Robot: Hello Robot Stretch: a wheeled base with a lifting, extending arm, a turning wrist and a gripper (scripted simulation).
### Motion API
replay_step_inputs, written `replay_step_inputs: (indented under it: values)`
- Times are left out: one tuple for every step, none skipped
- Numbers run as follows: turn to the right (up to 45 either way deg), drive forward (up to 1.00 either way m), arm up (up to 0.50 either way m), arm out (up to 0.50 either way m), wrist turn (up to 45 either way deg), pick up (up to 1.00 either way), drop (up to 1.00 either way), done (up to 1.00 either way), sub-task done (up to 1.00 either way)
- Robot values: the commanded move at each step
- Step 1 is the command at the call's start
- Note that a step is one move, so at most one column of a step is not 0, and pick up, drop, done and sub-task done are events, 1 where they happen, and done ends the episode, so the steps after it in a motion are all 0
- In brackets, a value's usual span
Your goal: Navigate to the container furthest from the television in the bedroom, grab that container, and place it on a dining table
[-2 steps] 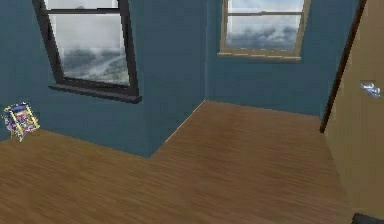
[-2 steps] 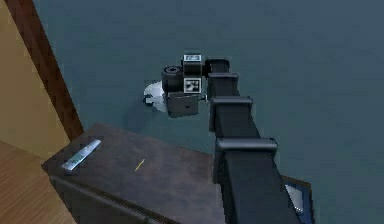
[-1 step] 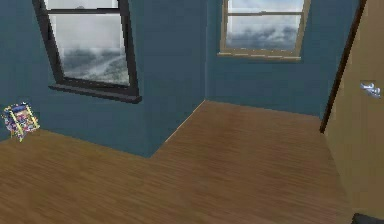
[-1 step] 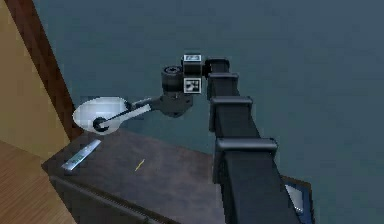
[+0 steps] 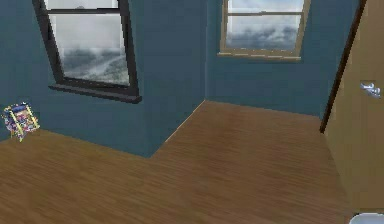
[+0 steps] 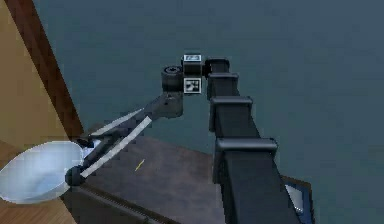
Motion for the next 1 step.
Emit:
replay_step_inputs:
  values:
    - [0.0, 0.00, 0.00, 0.00, -24.0, 0.00, 0.00, 0.00, 0.00]
